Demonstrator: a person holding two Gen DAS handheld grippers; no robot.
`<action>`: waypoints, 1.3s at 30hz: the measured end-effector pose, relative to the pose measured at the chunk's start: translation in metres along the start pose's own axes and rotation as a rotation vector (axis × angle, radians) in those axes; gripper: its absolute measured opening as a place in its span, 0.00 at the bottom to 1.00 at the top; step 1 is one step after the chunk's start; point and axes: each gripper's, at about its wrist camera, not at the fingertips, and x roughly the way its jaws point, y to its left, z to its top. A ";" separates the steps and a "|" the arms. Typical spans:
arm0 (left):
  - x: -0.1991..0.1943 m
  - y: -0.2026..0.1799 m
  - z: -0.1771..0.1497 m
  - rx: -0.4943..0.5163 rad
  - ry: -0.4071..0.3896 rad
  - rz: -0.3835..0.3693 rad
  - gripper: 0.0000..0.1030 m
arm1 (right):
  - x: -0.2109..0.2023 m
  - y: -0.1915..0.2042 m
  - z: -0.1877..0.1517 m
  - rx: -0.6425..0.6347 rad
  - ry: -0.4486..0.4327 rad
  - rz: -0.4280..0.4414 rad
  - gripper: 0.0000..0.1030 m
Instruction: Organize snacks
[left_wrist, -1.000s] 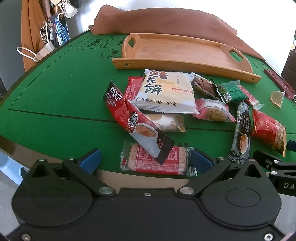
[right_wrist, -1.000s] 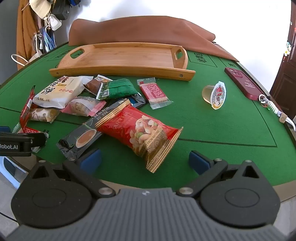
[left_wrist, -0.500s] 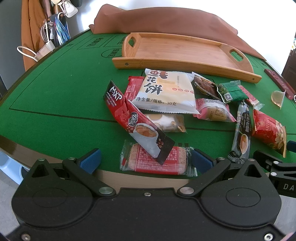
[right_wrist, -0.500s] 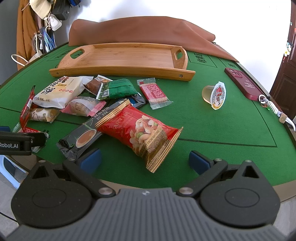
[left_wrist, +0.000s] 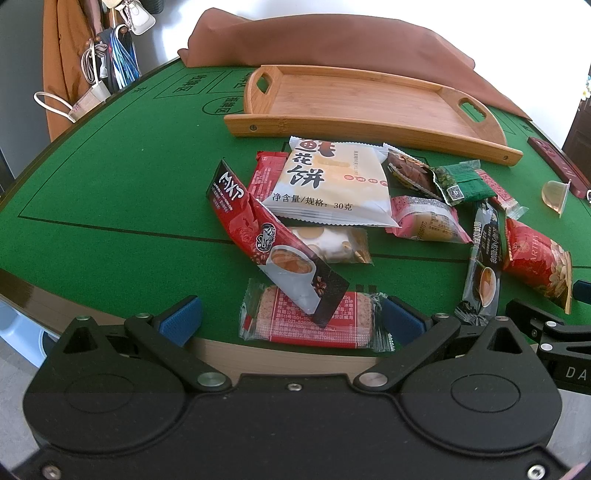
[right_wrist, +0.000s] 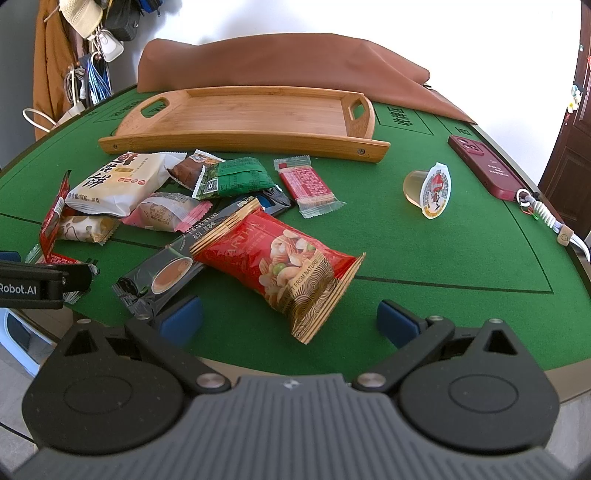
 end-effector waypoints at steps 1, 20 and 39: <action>0.000 0.000 0.000 0.000 0.000 0.000 1.00 | 0.000 0.000 0.000 0.000 0.000 0.000 1.00; 0.000 0.000 0.000 0.000 0.000 0.000 1.00 | 0.000 0.000 0.000 0.000 -0.003 0.000 1.00; 0.000 0.000 0.000 0.000 0.000 0.001 1.00 | -0.001 -0.001 -0.003 -0.001 -0.011 0.001 1.00</action>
